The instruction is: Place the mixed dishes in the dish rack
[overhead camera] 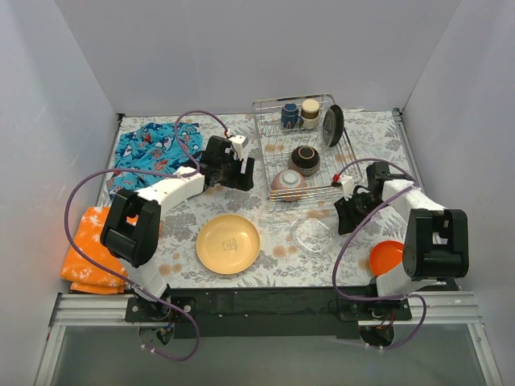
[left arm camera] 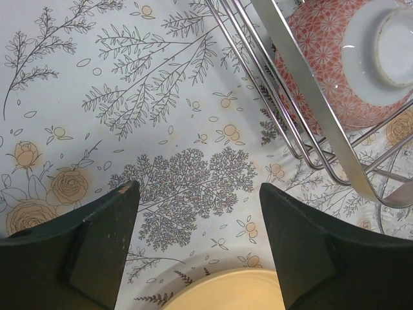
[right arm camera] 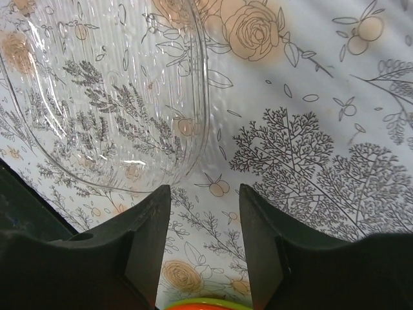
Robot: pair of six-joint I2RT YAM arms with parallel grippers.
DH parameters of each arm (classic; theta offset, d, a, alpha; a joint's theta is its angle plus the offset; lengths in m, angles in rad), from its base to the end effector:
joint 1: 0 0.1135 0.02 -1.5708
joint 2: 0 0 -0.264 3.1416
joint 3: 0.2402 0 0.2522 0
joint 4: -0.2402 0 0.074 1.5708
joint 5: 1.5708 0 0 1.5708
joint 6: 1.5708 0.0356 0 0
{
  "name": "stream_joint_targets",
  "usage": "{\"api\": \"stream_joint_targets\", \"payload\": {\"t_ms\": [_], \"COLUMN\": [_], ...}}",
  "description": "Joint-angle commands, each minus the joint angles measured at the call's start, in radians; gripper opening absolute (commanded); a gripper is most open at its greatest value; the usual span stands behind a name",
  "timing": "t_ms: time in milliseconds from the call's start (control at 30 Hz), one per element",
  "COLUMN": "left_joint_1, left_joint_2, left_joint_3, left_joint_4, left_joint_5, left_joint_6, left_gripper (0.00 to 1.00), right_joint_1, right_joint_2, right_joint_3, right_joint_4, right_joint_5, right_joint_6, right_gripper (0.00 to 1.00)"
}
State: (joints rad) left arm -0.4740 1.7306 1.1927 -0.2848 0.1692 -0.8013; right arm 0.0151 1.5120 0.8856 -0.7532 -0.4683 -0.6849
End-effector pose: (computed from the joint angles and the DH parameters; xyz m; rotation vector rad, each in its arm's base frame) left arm 0.3330 -0.1776 0.2202 -0.3292 2.5109 -0.7639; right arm 0.2579 0.0200 0.1782 -1.0060 2.5718 0.5349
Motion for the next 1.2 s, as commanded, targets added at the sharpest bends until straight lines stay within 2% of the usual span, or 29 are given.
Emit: {"api": "stream_joint_targets", "payload": {"t_ms": [0,433,700,867,933,1067,1167], "left_joint_1": [0.003,-0.005,-0.008,-0.012,-0.014,-0.015,-0.017], "left_joint_2": [-0.023,-0.025,-0.014,-0.011,-0.009,-0.005,-0.005], "left_joint_3": [0.002,-0.005,-0.004,0.001,0.001,0.004,0.001], "left_joint_4": [0.001,0.007,0.013,0.016,0.018,0.021,0.022], "left_joint_5": [0.012,0.016,0.016,0.015,0.015,0.016,0.013], "left_joint_6": [0.001,0.002,-0.004,-0.003,-0.004,-0.001,0.002], "left_gripper": [0.75,0.75,0.75,0.75,0.75,0.75,0.75], "right_joint_1": [0.0,0.045,0.114,0.143,0.144,0.144,0.144], "right_joint_2": [0.056,0.057,0.03,0.037,0.053,0.057,0.021], "right_joint_3": [0.026,0.026,0.009,-0.007,-0.007,0.001,0.01], "right_joint_4": [0.012,0.02,0.127,0.16,0.17,0.157,0.111], "right_joint_5": [-0.05,-0.11,0.028,0.103,0.115,0.109,0.088], "right_joint_6": [0.013,0.076,0.289,0.335,0.343,0.338,0.322], "right_gripper": [0.54,0.5,0.5,0.49,0.45,0.22,0.11]}}
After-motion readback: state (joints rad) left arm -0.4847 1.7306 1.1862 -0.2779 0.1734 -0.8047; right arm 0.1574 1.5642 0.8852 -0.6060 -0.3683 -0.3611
